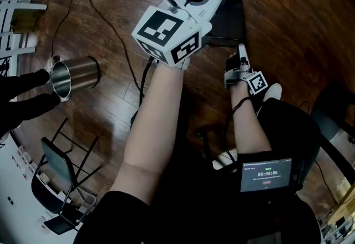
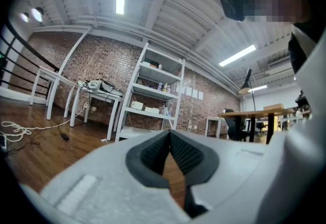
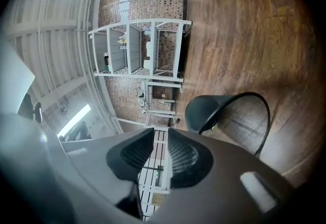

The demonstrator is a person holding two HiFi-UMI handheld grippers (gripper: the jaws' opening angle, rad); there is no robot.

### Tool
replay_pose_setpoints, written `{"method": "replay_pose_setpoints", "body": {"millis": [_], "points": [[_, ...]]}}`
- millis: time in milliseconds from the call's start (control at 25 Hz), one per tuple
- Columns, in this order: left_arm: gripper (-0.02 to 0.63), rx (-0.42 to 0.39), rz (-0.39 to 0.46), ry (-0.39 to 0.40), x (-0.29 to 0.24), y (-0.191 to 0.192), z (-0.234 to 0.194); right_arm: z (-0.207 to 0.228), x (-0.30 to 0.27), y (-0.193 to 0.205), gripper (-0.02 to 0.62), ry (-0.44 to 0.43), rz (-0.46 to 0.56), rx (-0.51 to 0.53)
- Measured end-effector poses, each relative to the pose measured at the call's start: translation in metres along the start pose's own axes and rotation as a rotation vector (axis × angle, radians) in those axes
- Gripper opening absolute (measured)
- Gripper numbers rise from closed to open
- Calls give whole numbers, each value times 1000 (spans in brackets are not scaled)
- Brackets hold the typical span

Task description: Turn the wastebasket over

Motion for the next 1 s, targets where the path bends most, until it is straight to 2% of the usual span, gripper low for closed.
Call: {"method": "replay_pose_setpoints", "body": {"millis": [240,600,1000], "points": [[0,13,19,-10,5,-3,-5,32,-2,18,124,58,-15,-39],[0,25,36,-7,5,-6,-6,56,-28,25,179,91,-16,-70],[0,35,53,-14,9,-11,-8,64,-59,14,184,94,15,-83]]}}
Point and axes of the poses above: the fingertips, and each gripper's own axes: x backward along the fingers, z to its right, y out of its underside, the point moved 5 cm from there along x, backward along the fingers, and after that the axes turned 8 degrees about -z, right-handed, at the moved point
